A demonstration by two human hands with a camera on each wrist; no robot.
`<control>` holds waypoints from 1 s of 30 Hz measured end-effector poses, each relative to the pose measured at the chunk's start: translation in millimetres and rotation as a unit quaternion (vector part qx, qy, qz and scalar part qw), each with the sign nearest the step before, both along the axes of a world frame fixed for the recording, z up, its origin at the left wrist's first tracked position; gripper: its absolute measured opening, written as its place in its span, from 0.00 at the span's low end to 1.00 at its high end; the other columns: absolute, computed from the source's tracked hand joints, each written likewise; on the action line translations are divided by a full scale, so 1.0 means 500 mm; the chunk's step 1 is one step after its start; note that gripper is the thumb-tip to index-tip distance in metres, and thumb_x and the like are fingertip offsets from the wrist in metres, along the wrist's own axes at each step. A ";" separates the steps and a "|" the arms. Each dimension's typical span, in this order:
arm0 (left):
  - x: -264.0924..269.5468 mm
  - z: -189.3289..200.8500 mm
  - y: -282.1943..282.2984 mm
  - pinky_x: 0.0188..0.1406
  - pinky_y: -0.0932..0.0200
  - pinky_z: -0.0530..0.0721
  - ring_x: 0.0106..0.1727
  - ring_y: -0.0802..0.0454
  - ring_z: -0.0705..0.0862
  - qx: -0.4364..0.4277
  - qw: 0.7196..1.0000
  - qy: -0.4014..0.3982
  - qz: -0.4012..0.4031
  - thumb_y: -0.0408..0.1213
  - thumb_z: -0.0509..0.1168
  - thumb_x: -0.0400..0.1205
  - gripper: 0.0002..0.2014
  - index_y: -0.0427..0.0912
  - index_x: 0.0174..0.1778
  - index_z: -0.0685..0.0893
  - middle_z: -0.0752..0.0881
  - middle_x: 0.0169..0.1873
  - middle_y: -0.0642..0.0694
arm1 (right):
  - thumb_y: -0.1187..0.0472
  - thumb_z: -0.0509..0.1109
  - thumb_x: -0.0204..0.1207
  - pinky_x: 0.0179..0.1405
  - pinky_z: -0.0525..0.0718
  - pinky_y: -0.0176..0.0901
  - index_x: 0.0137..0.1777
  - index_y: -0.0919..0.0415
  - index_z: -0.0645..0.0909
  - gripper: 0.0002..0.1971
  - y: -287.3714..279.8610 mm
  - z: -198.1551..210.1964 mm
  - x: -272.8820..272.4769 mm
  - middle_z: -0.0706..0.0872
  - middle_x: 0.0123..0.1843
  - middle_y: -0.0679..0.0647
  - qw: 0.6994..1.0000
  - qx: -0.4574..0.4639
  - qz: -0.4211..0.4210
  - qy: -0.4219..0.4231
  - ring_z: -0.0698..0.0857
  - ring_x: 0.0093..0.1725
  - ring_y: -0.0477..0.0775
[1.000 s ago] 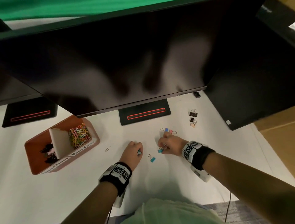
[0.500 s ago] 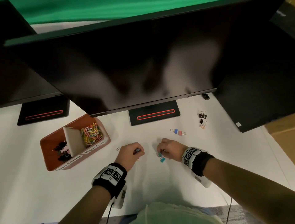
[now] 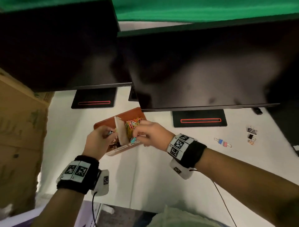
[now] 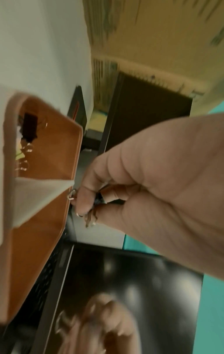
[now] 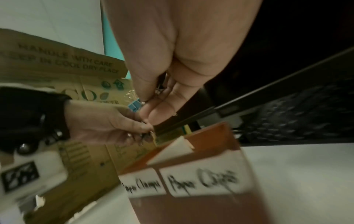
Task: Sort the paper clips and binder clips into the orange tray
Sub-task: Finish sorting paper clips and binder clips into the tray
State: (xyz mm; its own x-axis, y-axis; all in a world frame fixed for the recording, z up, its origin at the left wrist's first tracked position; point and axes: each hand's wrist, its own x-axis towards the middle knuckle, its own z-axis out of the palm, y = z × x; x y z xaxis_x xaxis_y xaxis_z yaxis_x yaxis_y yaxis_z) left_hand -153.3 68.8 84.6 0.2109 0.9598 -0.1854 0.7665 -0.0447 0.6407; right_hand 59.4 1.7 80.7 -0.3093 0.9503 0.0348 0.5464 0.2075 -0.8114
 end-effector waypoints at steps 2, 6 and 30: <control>-0.028 -0.023 0.030 0.47 0.48 0.87 0.38 0.42 0.88 -0.057 0.995 -0.070 0.050 0.38 0.68 0.78 0.04 0.43 0.40 0.84 0.87 0.34 0.43 | 0.65 0.68 0.76 0.46 0.79 0.35 0.49 0.59 0.82 0.04 0.054 0.019 -0.076 0.75 0.45 0.49 1.000 0.016 -0.011 0.006 0.78 0.42 0.46; -0.063 -0.043 0.060 0.57 0.40 0.84 0.47 0.38 0.87 -0.173 0.963 -0.147 0.144 0.52 0.54 0.83 0.19 0.41 0.46 0.83 0.87 0.45 0.34 | 0.61 0.67 0.78 0.58 0.82 0.53 0.58 0.60 0.80 0.10 0.119 0.014 -0.189 0.80 0.50 0.55 0.997 -0.061 -0.053 0.006 0.82 0.52 0.60; 0.425 -0.160 -0.254 0.63 0.61 0.74 0.58 0.56 0.74 -0.095 0.885 0.022 -0.456 0.43 0.70 0.74 0.21 0.57 0.63 0.77 0.73 0.58 0.55 | 0.68 0.63 0.76 0.79 0.60 0.48 0.78 0.43 0.64 0.32 -0.309 -0.148 0.437 0.58 0.84 0.54 0.915 -0.236 -0.196 -0.261 0.63 0.80 0.61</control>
State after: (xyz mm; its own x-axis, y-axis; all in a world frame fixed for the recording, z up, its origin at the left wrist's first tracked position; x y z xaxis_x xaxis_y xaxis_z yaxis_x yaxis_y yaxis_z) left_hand 59.3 -58.3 4.7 0.8700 0.3443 -0.3529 0.4916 -0.5517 0.6737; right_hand 278.0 -152.6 6.9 0.2020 0.8625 -0.4639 0.8429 -0.3943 -0.3662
